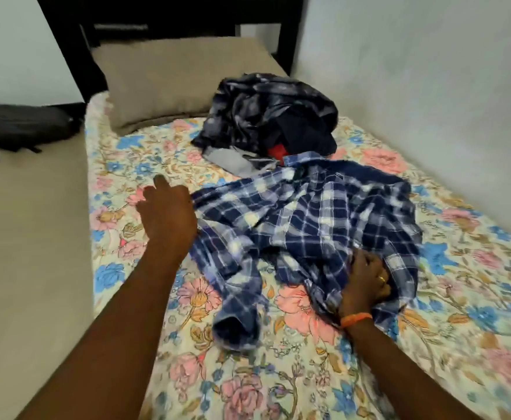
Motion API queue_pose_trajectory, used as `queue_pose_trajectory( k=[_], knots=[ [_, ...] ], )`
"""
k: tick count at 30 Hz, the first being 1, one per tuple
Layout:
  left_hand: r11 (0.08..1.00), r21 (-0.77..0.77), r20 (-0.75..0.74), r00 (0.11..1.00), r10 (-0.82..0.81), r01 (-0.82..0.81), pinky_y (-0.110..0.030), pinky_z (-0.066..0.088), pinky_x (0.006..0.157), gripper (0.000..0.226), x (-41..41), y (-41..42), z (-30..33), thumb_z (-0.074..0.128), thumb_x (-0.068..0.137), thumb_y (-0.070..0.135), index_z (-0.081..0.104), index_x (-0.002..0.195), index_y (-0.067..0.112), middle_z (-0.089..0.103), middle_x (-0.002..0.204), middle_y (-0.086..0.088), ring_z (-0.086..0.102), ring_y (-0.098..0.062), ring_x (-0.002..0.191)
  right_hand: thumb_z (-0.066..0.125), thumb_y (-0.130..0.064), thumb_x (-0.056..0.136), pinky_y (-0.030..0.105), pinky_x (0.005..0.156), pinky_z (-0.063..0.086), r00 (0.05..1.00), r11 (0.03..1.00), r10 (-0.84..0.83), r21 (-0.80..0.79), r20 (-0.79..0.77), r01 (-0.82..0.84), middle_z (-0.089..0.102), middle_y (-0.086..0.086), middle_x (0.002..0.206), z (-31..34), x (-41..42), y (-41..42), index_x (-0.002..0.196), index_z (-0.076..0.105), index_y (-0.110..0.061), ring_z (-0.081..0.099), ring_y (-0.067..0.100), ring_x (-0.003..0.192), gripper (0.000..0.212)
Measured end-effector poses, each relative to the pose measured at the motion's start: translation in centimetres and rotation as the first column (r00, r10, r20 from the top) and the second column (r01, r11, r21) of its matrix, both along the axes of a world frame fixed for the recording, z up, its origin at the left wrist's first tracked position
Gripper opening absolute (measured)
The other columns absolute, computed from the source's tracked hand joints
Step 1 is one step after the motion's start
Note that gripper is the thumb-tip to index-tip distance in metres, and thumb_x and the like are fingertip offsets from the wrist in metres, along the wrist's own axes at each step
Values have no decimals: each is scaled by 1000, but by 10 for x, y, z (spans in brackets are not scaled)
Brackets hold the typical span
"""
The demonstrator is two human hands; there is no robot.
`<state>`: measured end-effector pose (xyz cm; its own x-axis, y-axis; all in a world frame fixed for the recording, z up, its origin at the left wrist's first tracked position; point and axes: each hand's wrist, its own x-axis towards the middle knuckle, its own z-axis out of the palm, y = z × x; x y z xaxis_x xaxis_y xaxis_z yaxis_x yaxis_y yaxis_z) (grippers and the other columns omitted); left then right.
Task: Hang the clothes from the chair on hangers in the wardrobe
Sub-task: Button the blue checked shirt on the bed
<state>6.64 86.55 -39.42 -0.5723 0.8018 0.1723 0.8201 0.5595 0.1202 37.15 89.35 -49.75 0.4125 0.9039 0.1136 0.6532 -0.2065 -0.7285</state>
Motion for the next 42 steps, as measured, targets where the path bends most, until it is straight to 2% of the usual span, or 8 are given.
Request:
queue_pose_trajectory(
  k=[7,13,24,28,32,36,38,42],
  knots=[
    [991,-126,419,903,95,-46,-54,46,92,90,72,-55,-50,73,80,58,32,142,6,34,144,-19,43,-42,126,55,-16,94,17,73,39,904,802,415,430,100,-415,56,1,91,47,-29,-43,91,63,-10,48,7,79,11],
    [998,7,726,687,39,-63,-30,41,47,21,29,-60,-48,68,79,9,56,62,6,58,61,-10,59,-24,58,52,-74,84,39,83,53,693,714,700,-180,171,-677,58,1,114,36,-113,-53,117,60,-19,58,20,101,65],
    [732,288,948,76,-309,-618,-37,57,62,8,-14,-72,-15,60,90,-1,59,84,5,67,84,-14,64,-24,71,55,-44,98,32,59,46,626,696,708,-174,326,-697,56,-2,81,49,-144,-63,84,63,-17,58,20,75,32],
    [885,408,885,-139,-444,-226,-24,55,57,11,18,-76,3,55,93,-6,60,95,4,67,103,-16,69,-21,77,74,-24,87,28,76,56,645,701,604,-73,-469,-709,66,-4,108,57,-145,-65,116,59,-23,67,16,98,33],
    [932,357,933,16,-358,56,-30,59,69,14,46,-82,-8,58,93,-3,67,93,8,75,96,-12,71,-24,85,58,-14,99,24,78,52,661,858,433,55,-613,-511,65,-14,110,50,-111,-66,125,59,-24,65,7,97,28],
    [991,-56,592,803,-68,125,-42,48,96,75,46,-87,-37,71,82,56,44,135,10,50,135,-14,56,-33,117,55,-31,100,32,56,47,595,935,118,-113,-795,-337,66,11,78,38,-73,-78,109,66,0,60,27,66,34],
    [978,-190,570,821,35,91,-43,43,100,106,47,-94,-46,75,74,63,27,146,1,39,143,-21,47,-37,129,62,-42,93,34,54,53,707,931,210,-84,-675,-356,69,11,86,36,-72,-81,109,65,-9,64,24,69,37],
    [984,-152,688,724,38,92,-39,59,72,21,44,-87,-49,74,79,22,60,86,8,65,87,-12,66,-27,76,67,-63,82,35,56,55,810,916,318,-62,-492,-397,66,4,78,43,-103,-66,100,62,-19,62,17,64,48]
  ],
)
